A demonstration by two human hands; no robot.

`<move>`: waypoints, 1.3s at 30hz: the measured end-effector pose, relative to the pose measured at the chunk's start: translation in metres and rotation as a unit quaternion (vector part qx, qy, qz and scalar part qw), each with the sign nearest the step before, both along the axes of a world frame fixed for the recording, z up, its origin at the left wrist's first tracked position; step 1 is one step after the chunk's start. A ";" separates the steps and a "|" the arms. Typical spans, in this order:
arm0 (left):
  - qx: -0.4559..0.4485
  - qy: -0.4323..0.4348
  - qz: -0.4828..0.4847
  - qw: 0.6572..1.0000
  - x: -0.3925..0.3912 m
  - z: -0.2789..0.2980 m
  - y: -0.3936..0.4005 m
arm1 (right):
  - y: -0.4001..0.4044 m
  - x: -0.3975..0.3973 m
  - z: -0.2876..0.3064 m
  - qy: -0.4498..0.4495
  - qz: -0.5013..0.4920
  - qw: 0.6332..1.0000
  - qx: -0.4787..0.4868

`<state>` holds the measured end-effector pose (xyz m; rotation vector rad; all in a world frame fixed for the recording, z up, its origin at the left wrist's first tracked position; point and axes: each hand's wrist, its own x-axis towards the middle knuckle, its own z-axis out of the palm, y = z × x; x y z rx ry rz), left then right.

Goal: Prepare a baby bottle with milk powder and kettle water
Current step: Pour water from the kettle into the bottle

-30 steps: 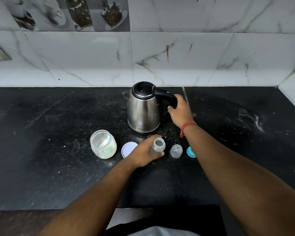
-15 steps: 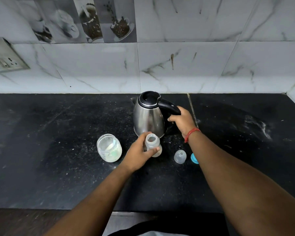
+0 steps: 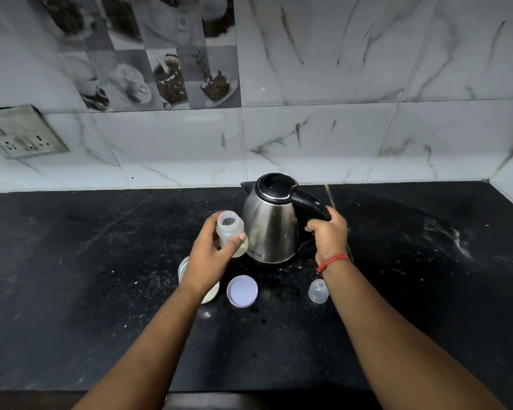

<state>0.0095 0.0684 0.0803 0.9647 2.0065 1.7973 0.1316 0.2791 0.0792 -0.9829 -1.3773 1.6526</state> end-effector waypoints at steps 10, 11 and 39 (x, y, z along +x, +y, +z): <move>-0.026 0.078 0.055 0.995 -0.017 0.021 0.006 | -0.019 0.031 0.073 0.049 0.002 0.996 0.076; -0.027 0.079 0.061 0.995 -0.017 0.021 0.006 | -0.022 0.033 0.079 0.048 0.001 0.996 0.081; -0.085 0.115 0.067 0.987 0.008 0.025 -0.040 | -0.061 0.060 0.163 -0.223 0.031 0.908 0.352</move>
